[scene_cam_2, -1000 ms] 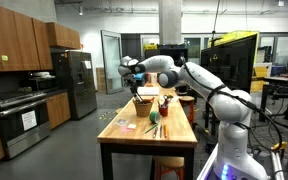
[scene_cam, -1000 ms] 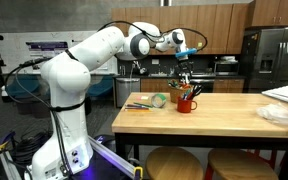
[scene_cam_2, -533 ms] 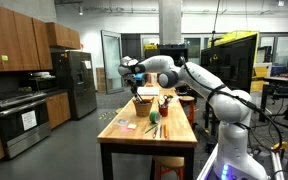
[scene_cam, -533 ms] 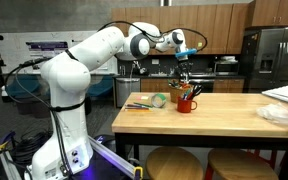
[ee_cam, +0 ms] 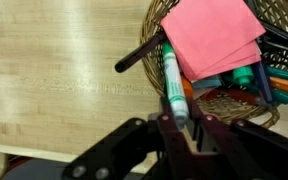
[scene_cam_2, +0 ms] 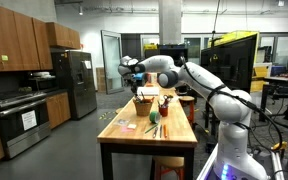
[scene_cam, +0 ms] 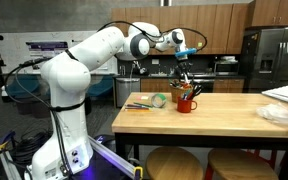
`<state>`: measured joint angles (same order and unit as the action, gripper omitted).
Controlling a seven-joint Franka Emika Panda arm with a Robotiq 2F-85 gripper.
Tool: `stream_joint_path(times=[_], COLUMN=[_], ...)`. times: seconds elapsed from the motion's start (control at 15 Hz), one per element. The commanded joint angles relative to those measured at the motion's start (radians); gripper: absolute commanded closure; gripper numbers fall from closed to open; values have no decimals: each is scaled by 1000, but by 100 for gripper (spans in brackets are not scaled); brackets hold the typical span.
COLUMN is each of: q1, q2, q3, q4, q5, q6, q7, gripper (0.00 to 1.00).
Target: Remove one marker from the basket
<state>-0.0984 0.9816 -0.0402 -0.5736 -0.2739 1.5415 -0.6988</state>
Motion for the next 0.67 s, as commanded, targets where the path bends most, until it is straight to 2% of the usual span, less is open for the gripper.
stream_joint_path(times=[0.0,0.2,0.27,0.6], q1=[1,0,-1,0], q2=[-8,-17,-20,-36], q3=[-3,2,6,28], q4=[24,30,32,50], q5=[-4,2,7,18], q6=[-43,-60,-65,-71], q7=[-24,-25,-28,-29], gripper=[90,91,95,95])
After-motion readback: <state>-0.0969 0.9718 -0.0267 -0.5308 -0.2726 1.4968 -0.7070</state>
